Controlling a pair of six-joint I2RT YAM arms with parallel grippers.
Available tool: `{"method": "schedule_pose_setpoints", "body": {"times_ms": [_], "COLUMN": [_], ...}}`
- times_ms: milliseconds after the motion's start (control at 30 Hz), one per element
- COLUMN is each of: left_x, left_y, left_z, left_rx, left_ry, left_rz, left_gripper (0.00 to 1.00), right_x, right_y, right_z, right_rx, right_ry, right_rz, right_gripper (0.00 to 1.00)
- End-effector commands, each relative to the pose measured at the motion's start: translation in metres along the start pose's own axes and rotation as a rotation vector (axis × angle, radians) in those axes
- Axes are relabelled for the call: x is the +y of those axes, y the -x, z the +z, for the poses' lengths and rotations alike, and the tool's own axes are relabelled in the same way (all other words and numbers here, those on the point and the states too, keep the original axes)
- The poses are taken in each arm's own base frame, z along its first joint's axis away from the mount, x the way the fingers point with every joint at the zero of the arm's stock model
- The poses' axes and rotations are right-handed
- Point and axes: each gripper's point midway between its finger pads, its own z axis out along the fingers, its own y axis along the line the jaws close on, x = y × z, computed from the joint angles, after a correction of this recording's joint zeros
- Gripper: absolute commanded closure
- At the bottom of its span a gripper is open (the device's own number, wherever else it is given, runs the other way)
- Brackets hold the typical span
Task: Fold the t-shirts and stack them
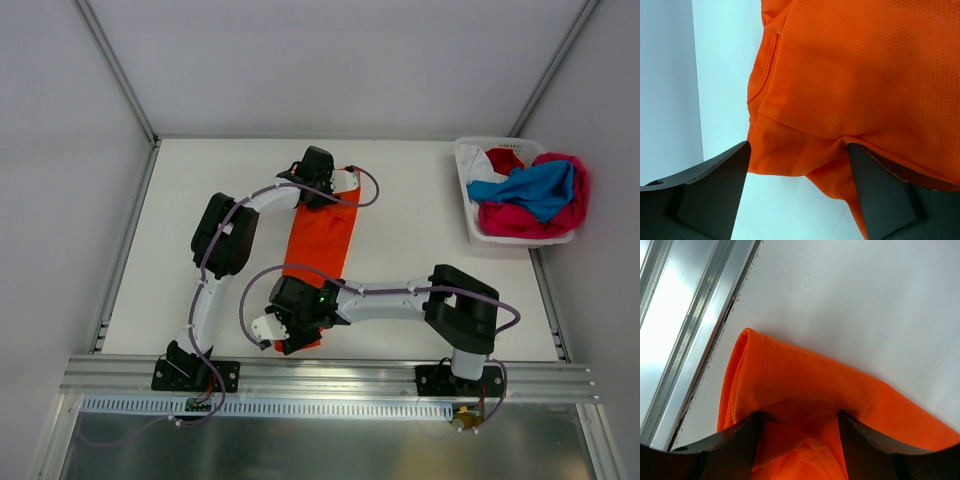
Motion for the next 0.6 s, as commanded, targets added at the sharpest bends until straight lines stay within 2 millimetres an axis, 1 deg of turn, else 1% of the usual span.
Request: {"method": "schedule_pose_setpoints", "body": {"times_ms": [0,67,100,167,200,267,367,433,467,533,567], "left_x": [-0.008,-0.004,0.000,0.003,0.008,0.010,0.019,0.024,0.025,0.023,0.028], "left_y": [-0.065,-0.075,-0.081,-0.086,-0.087,-0.089,-0.084,-0.079,-0.078,-0.076,-0.069], "left_z": [0.009,0.010,0.010,0.010,0.011,0.011,0.009,0.005,0.003,-0.003,-0.010], "left_rx": [0.140,0.154,0.161,0.167,0.166,0.170,0.157,0.147,0.144,0.130,0.108], "left_ry": [-0.060,-0.056,-0.048,-0.045,-0.037,-0.031,-0.013,-0.003,0.001,-0.012,-0.004], "left_rz": [-0.041,-0.049,-0.056,-0.058,-0.063,-0.066,-0.072,-0.079,-0.083,-0.083,-0.094], "left_gripper": [0.19,0.19,0.19,0.19,0.19,0.18,0.18,0.14,0.11,0.01,0.01], "right_x": [0.027,0.033,0.035,0.039,0.041,0.042,0.041,0.039,0.038,0.033,0.032], "right_y": [-0.034,-0.041,-0.044,-0.050,-0.053,-0.053,-0.053,-0.049,-0.048,-0.042,-0.041], "right_z": [0.005,0.002,-0.003,-0.007,-0.010,-0.014,-0.016,-0.016,-0.016,-0.017,-0.017], "right_rx": [0.095,0.113,0.120,0.133,0.141,0.142,0.143,0.131,0.129,0.120,0.120], "right_ry": [0.084,0.101,0.105,0.111,0.115,0.111,0.106,0.103,0.103,0.096,0.096], "right_rz": [0.039,0.048,0.054,0.062,0.071,0.075,0.085,0.093,0.095,0.095,0.094], "right_gripper": [0.33,0.33,0.33,0.33,0.33,0.33,0.33,0.33,0.33,0.33,0.33]}}
